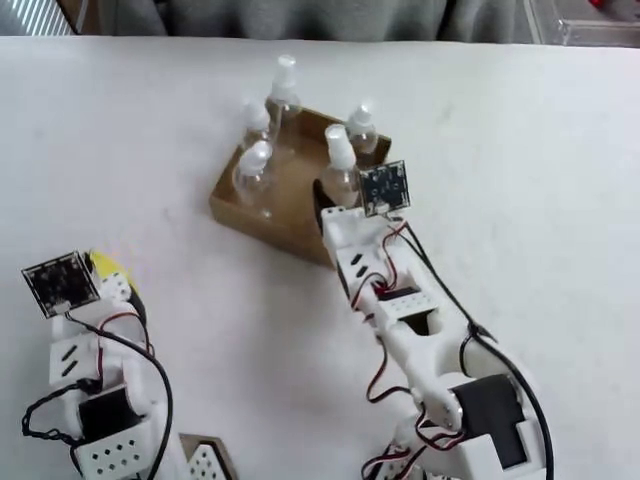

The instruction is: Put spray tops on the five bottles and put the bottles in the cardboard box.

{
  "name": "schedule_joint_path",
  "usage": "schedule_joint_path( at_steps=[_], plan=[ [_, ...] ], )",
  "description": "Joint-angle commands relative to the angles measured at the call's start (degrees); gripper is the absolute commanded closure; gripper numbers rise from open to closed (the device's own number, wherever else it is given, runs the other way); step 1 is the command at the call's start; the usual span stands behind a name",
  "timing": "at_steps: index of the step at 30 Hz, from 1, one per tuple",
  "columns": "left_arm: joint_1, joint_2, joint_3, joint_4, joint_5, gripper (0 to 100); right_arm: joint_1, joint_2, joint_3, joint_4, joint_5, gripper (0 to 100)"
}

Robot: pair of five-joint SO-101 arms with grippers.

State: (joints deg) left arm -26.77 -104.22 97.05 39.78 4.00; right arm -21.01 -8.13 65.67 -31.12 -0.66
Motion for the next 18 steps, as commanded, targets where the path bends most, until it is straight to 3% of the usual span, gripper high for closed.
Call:
schedule_joint_path(
  at_steps=[1,6,11,18],
  plan=[
    [-0.1,-0.5,-0.1,0.1,-0.5,98,-1.6,-0.5,-0.3,-1.5,4.0,98.4],
    [-0.1,-0.5,-0.1,0.1,-0.5,98,-1.3,-0.6,-0.2,-2.4,3.8,98.4],
    [-0.1,-0.5,-0.1,0.1,-0.5,98,-1.2,-0.4,1.6,-10.2,3.9,98.4],
    [0.0,-0.5,-0.1,0.1,-0.5,98,-1.1,-0.2,0.1,-10.2,3.8,98.4]
  ],
)
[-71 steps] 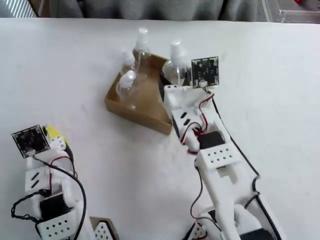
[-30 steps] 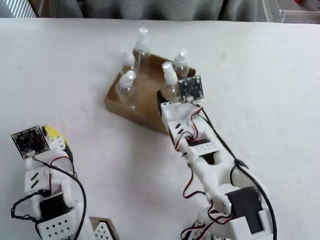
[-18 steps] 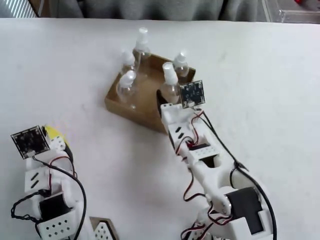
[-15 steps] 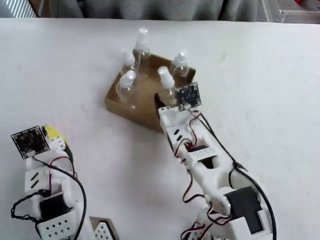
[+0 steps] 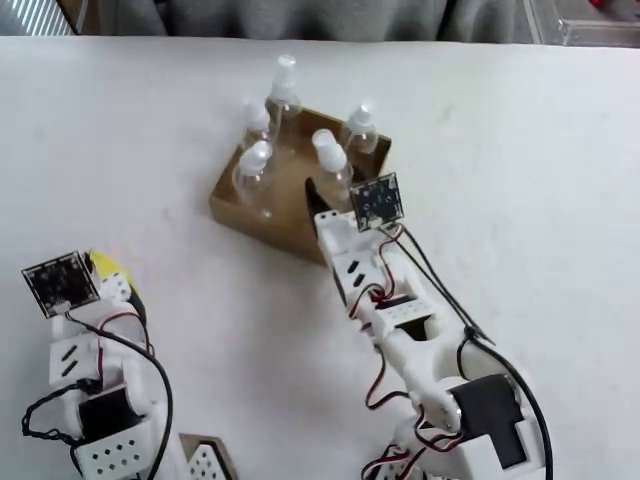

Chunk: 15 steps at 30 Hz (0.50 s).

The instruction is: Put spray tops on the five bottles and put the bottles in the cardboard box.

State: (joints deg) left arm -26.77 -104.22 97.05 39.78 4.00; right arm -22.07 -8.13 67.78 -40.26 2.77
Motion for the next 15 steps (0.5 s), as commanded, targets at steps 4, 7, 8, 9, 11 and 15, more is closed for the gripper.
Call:
schedule_joint_path(
  at_steps=[4,7,8,9,11,15],
  plan=[
    [0.0,-0.5,-0.1,0.1,-0.5,98,0.0,2.7,-3.3,-1.2,0.4,98.4],
    [0.0,-0.5,-0.1,0.1,-0.5,98,0.3,6.0,-4.6,-1.5,0.6,98.4],
    [0.0,-0.5,-0.1,0.1,-0.5,98,0.7,6.9,-4.9,-1.5,0.7,98.4],
    [0.0,-0.5,-0.1,0.1,-0.5,98,0.9,7.5,-5.4,-1.5,0.7,98.4],
    [0.0,-0.5,-0.1,0.1,-0.5,98,1.2,8.3,-5.7,-1.5,0.7,98.4],
    [0.0,-0.5,-0.1,0.1,-0.5,98,0.7,8.8,-5.6,-1.1,0.8,98.1]
  ],
)
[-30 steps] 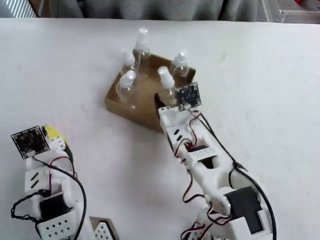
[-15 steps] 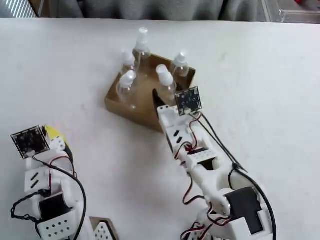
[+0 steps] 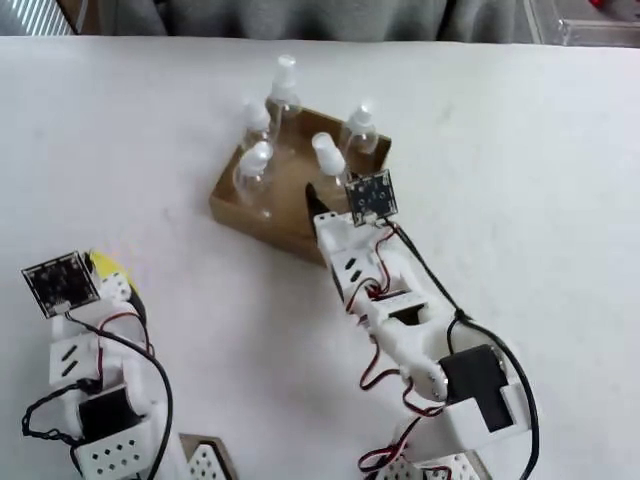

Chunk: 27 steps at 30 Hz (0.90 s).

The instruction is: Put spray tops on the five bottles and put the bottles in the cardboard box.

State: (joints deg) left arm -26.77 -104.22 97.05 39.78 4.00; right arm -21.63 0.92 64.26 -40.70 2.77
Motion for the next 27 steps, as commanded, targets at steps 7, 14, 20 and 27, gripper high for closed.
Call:
schedule_joint_path(
  at_steps=[7,14,20,27],
  plan=[
    [0.0,-0.5,-0.1,0.1,-0.5,98,0.2,-0.2,-2.0,-0.6,0.8,98.0],
    [0.0,-0.5,-0.1,0.1,-0.5,98,0.1,-0.2,-2.0,-0.6,0.6,82.6],
    [0.0,-0.5,-0.1,0.1,-0.5,98,0.1,-0.6,-2.0,-0.7,0.4,78.9],
    [0.0,-0.5,-0.1,0.1,-0.5,98,-1.1,-0.3,-1.9,-0.7,0.5,68.8]
  ],
)
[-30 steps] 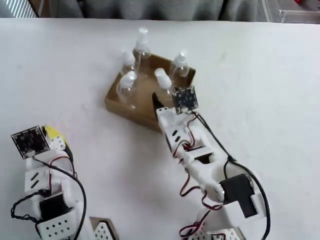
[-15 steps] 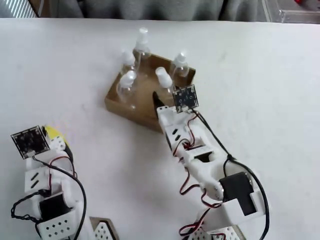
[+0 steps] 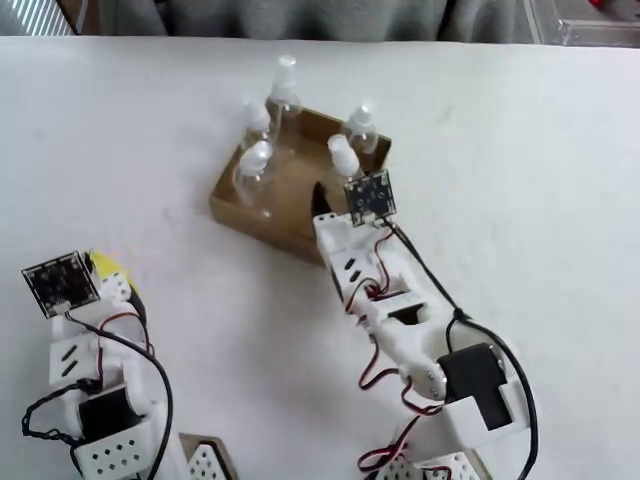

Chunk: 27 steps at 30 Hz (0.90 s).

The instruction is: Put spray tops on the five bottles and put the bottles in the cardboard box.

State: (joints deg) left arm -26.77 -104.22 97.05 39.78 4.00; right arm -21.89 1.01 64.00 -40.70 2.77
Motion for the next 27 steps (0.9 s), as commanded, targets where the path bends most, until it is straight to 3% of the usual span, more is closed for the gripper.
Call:
schedule_joint_path(
  at_steps=[1,27],
  plan=[
    [0.0,-0.5,-0.1,0.1,-0.5,98,-0.8,-0.4,-1.5,-0.6,0.4,67.0],
    [0.0,-0.5,-0.1,-0.1,-0.5,98,-1.5,-5.5,-0.9,-0.7,-1.9,64.1]
  ],
)
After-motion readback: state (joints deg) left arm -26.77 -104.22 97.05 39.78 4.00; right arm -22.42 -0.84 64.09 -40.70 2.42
